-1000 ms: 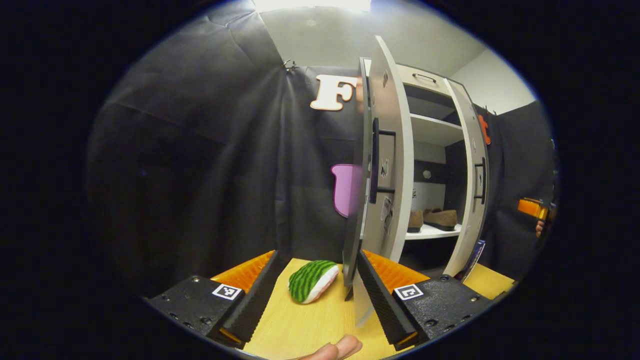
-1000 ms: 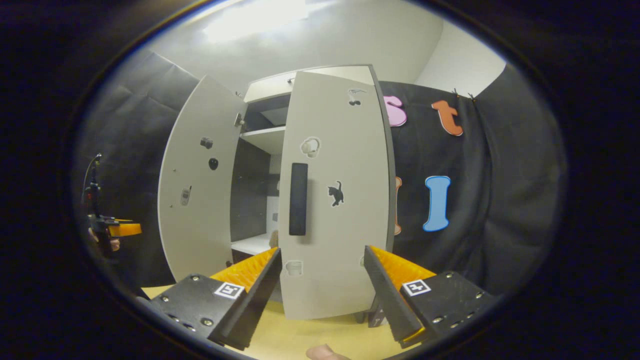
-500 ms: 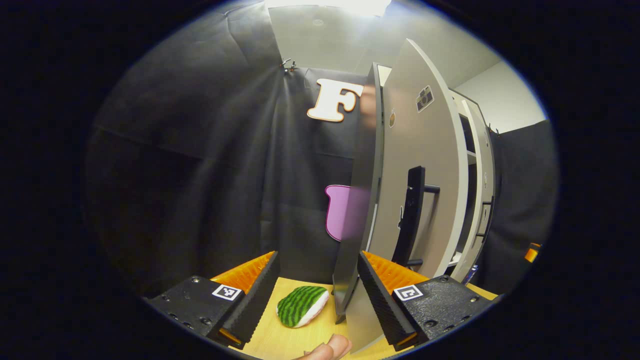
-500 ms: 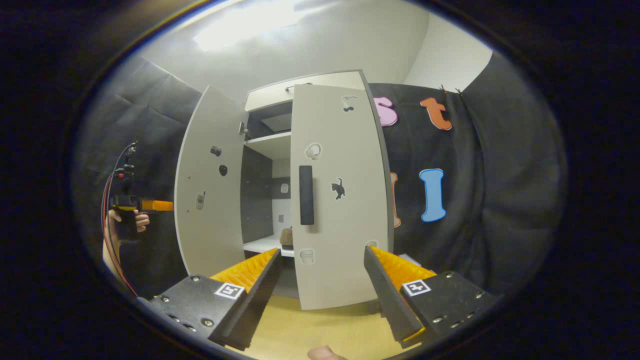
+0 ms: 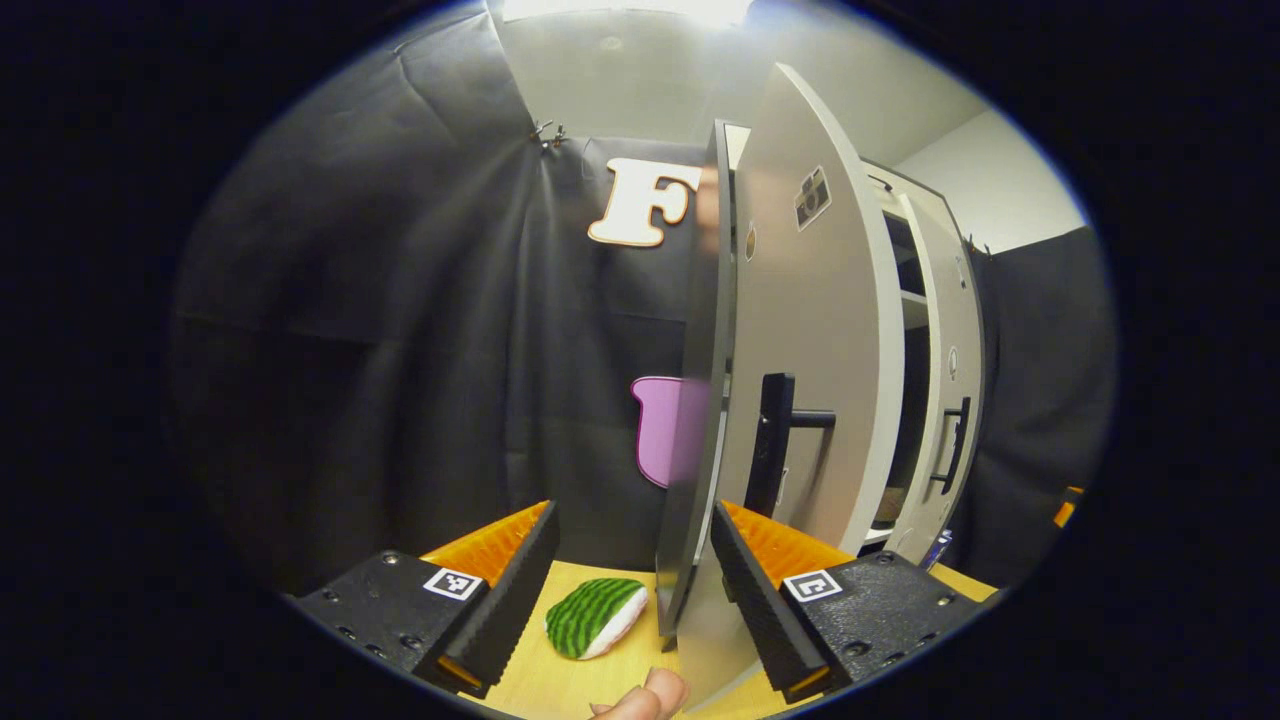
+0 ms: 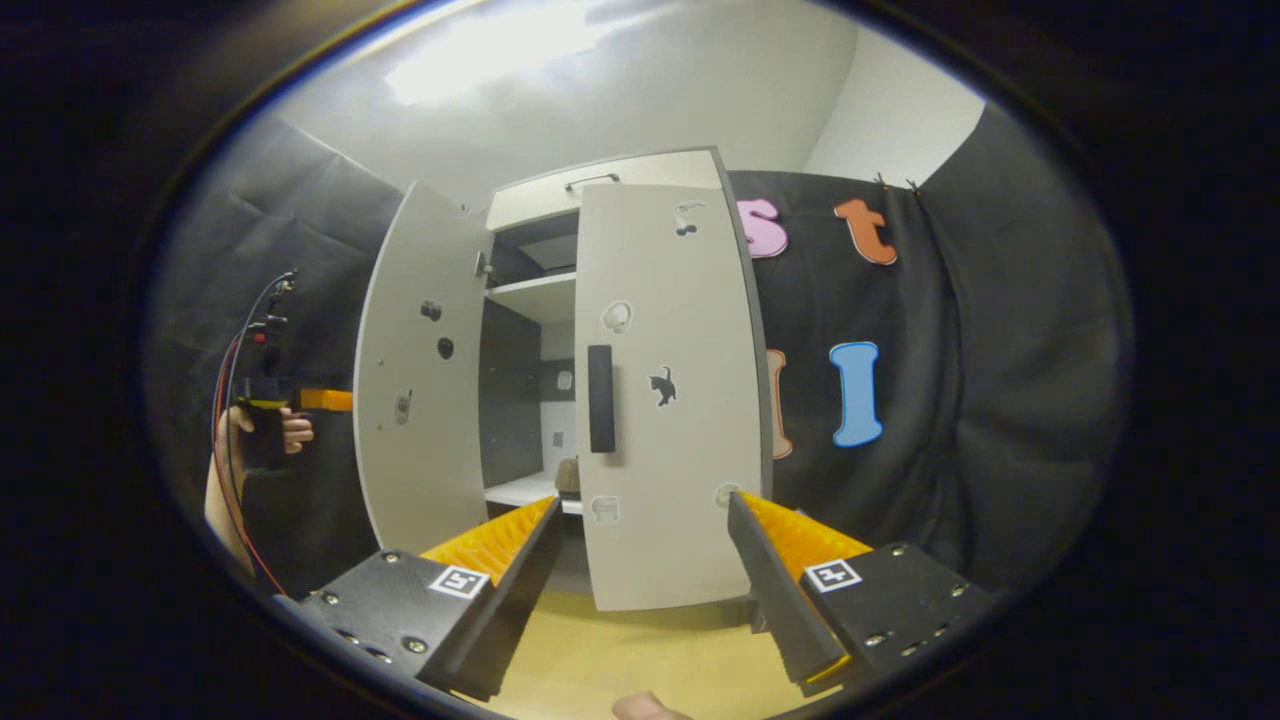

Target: Grab one shoe with the right hand and put it into the shoe cabinet, grab the other shoe with the left hand and put it into the shoe cabinet; then close the right door with the right hand and the left door with the left hand.

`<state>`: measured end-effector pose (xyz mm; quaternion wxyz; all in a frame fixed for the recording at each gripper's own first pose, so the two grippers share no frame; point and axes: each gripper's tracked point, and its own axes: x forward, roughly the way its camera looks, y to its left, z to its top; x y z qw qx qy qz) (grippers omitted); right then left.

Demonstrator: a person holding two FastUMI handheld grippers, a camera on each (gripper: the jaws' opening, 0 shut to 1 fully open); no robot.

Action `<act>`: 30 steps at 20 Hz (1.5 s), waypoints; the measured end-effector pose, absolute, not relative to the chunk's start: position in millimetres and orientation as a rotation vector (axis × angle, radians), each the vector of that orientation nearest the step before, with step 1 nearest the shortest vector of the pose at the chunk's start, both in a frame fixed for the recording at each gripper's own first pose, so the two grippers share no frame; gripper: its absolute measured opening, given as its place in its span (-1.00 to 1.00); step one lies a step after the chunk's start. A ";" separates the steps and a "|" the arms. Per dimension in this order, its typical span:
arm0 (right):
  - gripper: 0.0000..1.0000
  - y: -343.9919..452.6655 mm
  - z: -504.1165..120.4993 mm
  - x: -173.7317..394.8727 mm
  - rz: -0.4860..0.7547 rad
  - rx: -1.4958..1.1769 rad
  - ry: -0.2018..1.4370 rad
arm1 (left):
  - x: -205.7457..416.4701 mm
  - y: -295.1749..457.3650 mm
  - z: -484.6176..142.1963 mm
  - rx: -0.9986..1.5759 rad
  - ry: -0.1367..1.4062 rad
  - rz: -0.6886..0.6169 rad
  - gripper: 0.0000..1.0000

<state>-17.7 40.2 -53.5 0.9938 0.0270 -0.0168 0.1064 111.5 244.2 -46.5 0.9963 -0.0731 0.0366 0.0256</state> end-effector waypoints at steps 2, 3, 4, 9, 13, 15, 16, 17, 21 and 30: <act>0.97 37.2 -50.2 -19.4 0.208 0.055 -0.043 | 112.1 243.1 -44.3 -0.122 0.068 0.060 0.76; 0.97 38.2 -50.1 -21.5 0.211 0.055 -0.047 | 111.7 242.6 -44.4 -0.117 0.069 0.065 0.87; 0.97 39.2 -49.8 -22.6 0.215 0.054 -0.048 | 111.9 241.6 -44.4 -0.121 0.069 0.070 0.86; 0.97 51.3 -52.0 -28.7 0.233 0.028 -0.046 | 111.8 213.9 -44.1 -0.143 0.067 -0.008 0.86; 0.98 57.5 -50.9 -30.2 0.243 0.020 -0.050 | 116.1 185.1 -44.0 -0.162 0.079 -0.073 0.86; 0.98 55.7 -49.4 -30.8 0.234 0.009 -0.059 | 118.9 172.8 -43.4 -0.170 0.078 -0.077 0.76; 0.98 53.8 -49.4 -30.8 0.229 0.006 -0.060 | 119.6 165.6 -42.7 -0.169 0.073 -0.084 0.86; 0.98 53.8 -50.2 -30.5 0.229 0.008 -0.061 | 121.4 159.0 -41.8 -0.170 0.070 -0.095 0.86; 0.98 50.1 -56.7 -29.9 0.220 0.002 -0.048 | 133.5 138.5 -52.3 -0.182 0.092 -0.104 0.86; 0.98 42.1 -56.6 -29.5 0.200 -0.020 -0.045 | 148.9 57.4 -83.0 -0.258 0.187 -0.243 0.76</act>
